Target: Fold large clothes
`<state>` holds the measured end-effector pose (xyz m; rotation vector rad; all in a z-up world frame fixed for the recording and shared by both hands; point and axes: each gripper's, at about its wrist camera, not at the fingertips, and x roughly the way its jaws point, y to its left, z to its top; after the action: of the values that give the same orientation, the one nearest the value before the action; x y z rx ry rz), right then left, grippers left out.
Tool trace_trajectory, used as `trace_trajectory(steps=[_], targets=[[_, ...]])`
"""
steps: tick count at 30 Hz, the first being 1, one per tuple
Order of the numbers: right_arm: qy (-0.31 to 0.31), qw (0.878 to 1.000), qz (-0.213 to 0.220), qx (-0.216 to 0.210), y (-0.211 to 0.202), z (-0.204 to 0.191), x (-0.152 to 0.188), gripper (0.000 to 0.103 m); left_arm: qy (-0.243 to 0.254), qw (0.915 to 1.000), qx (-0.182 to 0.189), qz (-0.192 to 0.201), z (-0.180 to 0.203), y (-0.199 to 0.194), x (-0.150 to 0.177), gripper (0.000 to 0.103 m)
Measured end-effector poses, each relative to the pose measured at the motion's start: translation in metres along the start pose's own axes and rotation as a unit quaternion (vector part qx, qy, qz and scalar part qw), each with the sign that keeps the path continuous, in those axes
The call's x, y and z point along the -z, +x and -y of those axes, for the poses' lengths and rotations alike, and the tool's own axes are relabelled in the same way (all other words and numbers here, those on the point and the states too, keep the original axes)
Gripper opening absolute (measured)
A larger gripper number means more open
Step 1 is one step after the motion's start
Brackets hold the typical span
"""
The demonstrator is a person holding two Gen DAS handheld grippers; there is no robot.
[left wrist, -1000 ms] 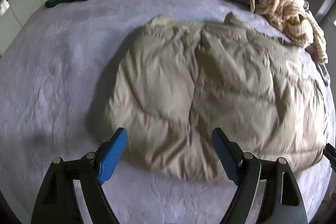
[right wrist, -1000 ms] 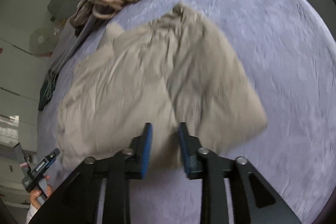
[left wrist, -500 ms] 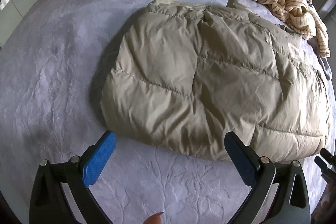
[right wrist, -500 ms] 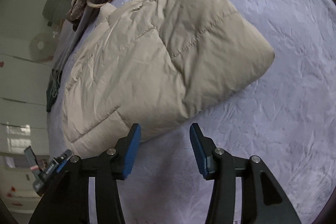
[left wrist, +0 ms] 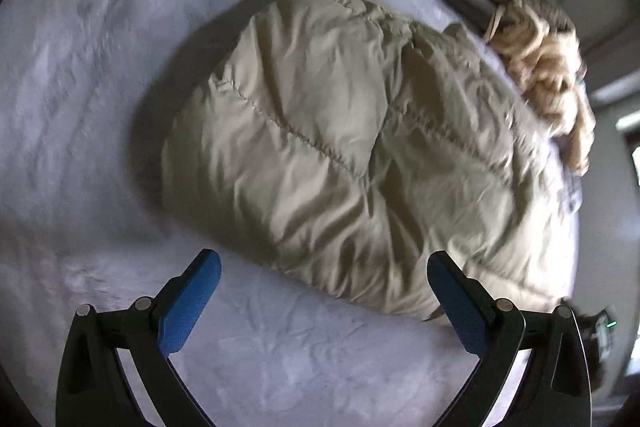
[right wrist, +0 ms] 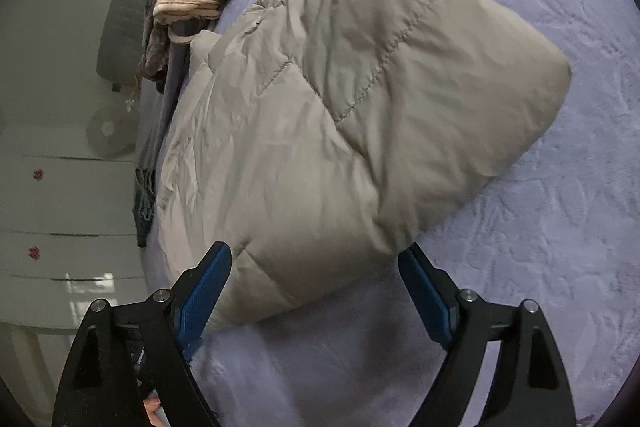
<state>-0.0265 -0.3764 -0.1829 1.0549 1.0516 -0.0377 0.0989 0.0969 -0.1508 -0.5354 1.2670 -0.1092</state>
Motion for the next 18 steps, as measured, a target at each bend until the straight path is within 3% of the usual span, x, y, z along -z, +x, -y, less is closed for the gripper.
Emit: trace_trajectory(steps=[7, 10, 12, 18], targets=[[0.043, 0.999, -0.002, -0.033, 0.015, 0.009, -0.006, 0.089, -0.051, 0.9948, 0.081, -0.036, -0.017, 0.02, 0.005, 0.103], [0.055, 0.997, -0.003, -0.056, 0.023, 0.007, -0.011, 0.089, -0.062, 0.9928, 0.093, -0.041, -0.019, 0.028, 0.008, 0.103], [0.057, 0.996, -0.002, -0.076, 0.026, 0.005, -0.013, 0.103, -0.067, 0.9919, 0.101, -0.039, -0.021, 0.03, 0.007, 0.103], [0.046, 0.995, -0.005, -0.092, 0.038, -0.008, -0.023, 0.103, -0.088, 0.9894, 0.115, -0.016, -0.015, 0.048, -0.017, 0.103]])
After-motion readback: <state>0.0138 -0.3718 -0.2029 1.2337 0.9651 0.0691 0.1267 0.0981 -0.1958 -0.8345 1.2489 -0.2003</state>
